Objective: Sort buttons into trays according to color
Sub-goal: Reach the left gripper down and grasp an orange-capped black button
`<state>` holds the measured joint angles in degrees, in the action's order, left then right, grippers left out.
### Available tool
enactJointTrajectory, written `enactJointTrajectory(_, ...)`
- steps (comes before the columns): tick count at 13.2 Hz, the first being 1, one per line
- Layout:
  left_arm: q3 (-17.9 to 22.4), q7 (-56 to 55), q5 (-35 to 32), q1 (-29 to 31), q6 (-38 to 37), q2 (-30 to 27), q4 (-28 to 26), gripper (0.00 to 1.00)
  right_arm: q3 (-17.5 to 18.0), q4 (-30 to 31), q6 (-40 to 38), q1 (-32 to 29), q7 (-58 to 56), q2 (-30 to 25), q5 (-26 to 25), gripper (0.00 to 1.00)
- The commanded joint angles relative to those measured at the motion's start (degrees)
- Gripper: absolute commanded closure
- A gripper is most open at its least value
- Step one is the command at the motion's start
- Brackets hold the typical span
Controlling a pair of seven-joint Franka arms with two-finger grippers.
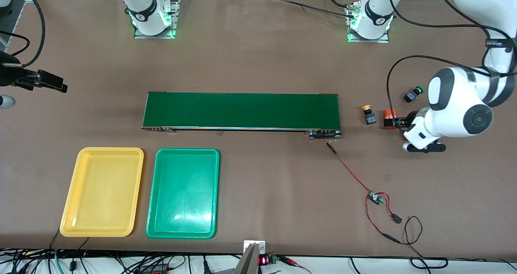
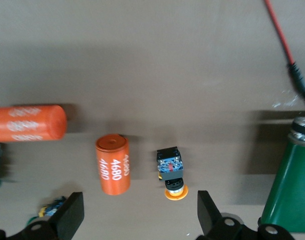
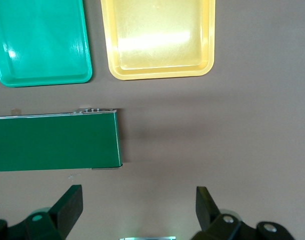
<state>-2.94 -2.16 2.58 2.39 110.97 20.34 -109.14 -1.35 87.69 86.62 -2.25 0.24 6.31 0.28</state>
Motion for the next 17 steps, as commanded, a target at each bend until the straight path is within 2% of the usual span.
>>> enactJointTrajectory(1,-0.31,-1.35,3.21,0.16,3.55,-5.13,-8.09,0.0,0.12,-0.06,0.22,-0.39,0.73,-0.07,1.04,0.0)
enactJointTrajectory(2,-0.4,-2.84,3.48,-0.37,3.82,-5.91,-9.32,0.0,0.21,-0.06,0.74,-0.39,0.73,-0.07,1.04,0.0)
enactJointTrajectory(4,-3.28,-4.78,3.48,-0.11,5.04,-7.23,-11.78,0.0,0.21,-0.06,0.83,-0.39,0.73,0.02,1.04,0.0)
enactJointTrajectory(7,-5.84,-6.89,3.48,-0.11,12.68,-10.49,-19.69,0.0,0.21,-0.06,0.83,-0.21,0.73,0.2,1.04,0.0)
enactJointTrajectory(10,-6.02,-6.9,3.39,-0.28,13.22,-9.88,-20.67,0.0,0.21,-0.06,0.92,-0.04,0.73,0.2,1.04,0.0)
enactJointTrajectory(17,-5.94,-6.63,3.39,0.15,16.55,-2.51,-20.59,0.0,0.21,-0.15,1.01,-0.04,0.73,0.55,1.21,0.0)
